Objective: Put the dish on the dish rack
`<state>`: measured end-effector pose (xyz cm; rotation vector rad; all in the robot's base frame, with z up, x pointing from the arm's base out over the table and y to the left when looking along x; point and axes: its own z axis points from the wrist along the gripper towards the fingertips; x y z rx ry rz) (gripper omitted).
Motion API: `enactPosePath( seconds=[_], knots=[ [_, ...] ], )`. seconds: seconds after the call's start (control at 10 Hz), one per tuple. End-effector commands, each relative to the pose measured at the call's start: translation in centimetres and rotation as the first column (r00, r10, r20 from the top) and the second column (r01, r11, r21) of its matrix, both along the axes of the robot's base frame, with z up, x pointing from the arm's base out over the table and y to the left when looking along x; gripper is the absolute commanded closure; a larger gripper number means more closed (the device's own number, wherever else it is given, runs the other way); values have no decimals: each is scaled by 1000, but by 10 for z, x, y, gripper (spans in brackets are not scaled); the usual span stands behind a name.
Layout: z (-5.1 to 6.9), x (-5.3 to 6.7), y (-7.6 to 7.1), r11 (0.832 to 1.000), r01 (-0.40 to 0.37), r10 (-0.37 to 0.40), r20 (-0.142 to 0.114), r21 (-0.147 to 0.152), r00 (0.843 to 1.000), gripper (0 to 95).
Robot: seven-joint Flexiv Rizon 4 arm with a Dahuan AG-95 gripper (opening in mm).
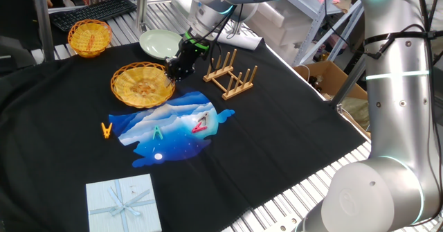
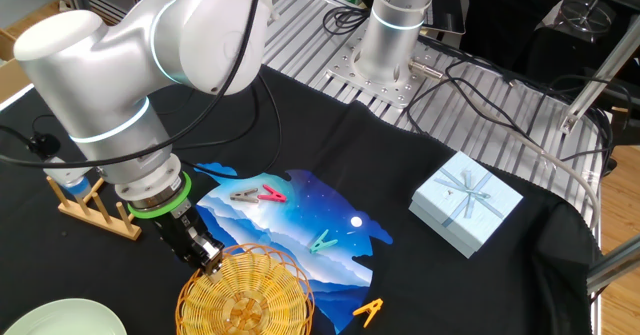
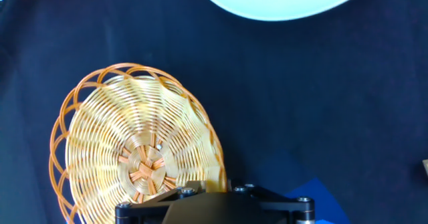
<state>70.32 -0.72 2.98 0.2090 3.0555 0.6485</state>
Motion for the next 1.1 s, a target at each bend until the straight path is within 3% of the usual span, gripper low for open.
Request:
enactPosePath(
  seconds=[0.1,0.4,1.1],
  knots=[
    [8,-1,0,1000,8,-8,-5,-15,1000,950],
    [27,-1,-1,999,14,-15,-22,-37,1000,950],
    [67,-6,-5,997,11,-13,-33,-83,999,950]
  ],
)
